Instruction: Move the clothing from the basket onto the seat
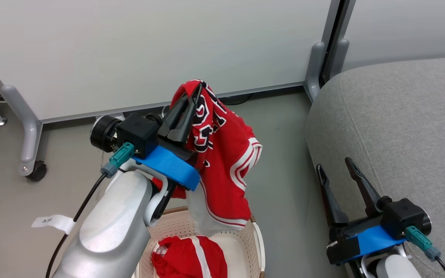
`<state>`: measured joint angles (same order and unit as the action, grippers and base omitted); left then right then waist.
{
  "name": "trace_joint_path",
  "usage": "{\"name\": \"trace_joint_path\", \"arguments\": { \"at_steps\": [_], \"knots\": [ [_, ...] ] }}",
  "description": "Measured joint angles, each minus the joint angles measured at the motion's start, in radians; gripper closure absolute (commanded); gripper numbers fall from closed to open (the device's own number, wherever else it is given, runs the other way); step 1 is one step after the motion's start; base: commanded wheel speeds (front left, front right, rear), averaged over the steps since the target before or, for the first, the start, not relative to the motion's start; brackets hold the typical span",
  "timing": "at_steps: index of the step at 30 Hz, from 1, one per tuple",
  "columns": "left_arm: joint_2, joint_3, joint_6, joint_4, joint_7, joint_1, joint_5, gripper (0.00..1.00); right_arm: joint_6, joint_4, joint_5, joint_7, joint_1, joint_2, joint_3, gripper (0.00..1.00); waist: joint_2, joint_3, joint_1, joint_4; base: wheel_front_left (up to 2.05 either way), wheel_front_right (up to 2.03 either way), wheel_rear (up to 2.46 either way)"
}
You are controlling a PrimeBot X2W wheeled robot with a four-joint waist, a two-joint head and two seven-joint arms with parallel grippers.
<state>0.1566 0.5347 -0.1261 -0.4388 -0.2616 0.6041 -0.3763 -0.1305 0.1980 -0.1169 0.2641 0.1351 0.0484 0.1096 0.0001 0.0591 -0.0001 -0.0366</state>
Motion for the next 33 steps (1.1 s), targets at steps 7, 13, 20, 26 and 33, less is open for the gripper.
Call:
{"name": "trace_joint_path", "arguments": {
  "at_steps": [7,13,20,26,33],
  "knots": [
    [0.001,0.015,-0.003,0.017,0.000,-0.004,-0.012,1.00,0.000,0.001,-0.005,0.000,-0.012,0.000,0.002,0.00,0.0000,-0.020,0.0001,0.009,0.00,0.00,0.00],
    [-0.001,0.025,-0.003,0.017,0.000,-0.008,-0.020,1.00,0.000,-0.003,0.001,0.000,-0.011,0.000,0.006,0.00,0.0000,-0.023,0.0001,0.011,0.00,0.00,0.00],
    [-0.003,0.029,-0.003,0.020,0.000,-0.008,-0.021,1.00,0.000,-0.031,0.030,0.000,0.032,0.000,0.051,0.00,0.0000,-0.012,0.0002,0.015,0.00,0.00,0.00],
    [-0.006,0.031,-0.003,0.025,0.000,-0.005,-0.020,1.00,0.000,-0.038,0.038,0.000,0.129,0.026,0.148,0.00,0.0000,-0.003,0.0002,0.021,0.00,0.00,0.00],
    [-0.012,0.037,-0.003,0.036,0.000,0.005,-0.011,1.00,0.000,-0.013,0.041,0.000,0.251,0.049,0.260,0.00,0.0000,0.011,0.0002,0.033,0.00,0.00,0.00]
  ]
}}
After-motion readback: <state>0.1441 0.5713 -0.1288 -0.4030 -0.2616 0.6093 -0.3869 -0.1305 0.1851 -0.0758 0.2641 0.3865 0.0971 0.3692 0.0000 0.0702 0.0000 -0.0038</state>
